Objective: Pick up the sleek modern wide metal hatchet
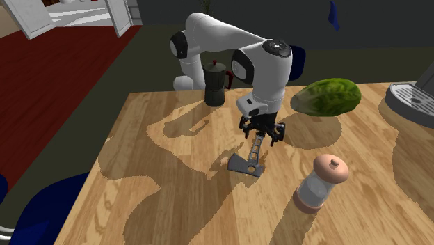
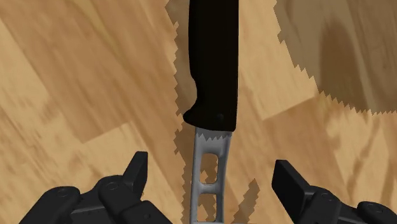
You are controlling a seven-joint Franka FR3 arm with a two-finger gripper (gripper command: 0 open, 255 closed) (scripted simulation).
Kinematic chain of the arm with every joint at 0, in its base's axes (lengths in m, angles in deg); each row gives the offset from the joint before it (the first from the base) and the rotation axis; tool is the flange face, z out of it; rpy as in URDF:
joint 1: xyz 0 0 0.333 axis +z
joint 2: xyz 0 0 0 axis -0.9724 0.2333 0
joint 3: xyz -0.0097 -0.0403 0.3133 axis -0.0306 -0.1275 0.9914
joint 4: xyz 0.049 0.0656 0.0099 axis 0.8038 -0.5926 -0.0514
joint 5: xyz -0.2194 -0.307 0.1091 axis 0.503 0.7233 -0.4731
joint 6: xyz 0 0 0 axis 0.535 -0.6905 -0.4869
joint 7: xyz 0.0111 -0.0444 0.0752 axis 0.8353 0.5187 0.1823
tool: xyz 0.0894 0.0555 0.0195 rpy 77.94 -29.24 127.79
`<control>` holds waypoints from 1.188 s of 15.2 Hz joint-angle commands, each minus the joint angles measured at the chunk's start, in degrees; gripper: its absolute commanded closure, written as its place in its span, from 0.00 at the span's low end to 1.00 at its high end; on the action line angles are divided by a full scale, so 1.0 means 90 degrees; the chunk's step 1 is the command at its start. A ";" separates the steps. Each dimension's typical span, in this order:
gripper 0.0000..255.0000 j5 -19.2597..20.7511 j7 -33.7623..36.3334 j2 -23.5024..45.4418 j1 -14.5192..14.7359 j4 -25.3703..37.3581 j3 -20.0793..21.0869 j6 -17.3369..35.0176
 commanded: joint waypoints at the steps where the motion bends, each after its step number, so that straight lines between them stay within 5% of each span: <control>1: 1.00 -0.0004 -0.0005 -0.0007 -0.0005 -0.0021 -0.0002 0.0017; 10: 1.00 0.0000 -0.0003 0.0000 -0.0002 -0.0012 -0.0001 0.0013; 18: 1.00 0.0144 0.0094 0.0224 0.0142 0.0939 0.0030 -0.0755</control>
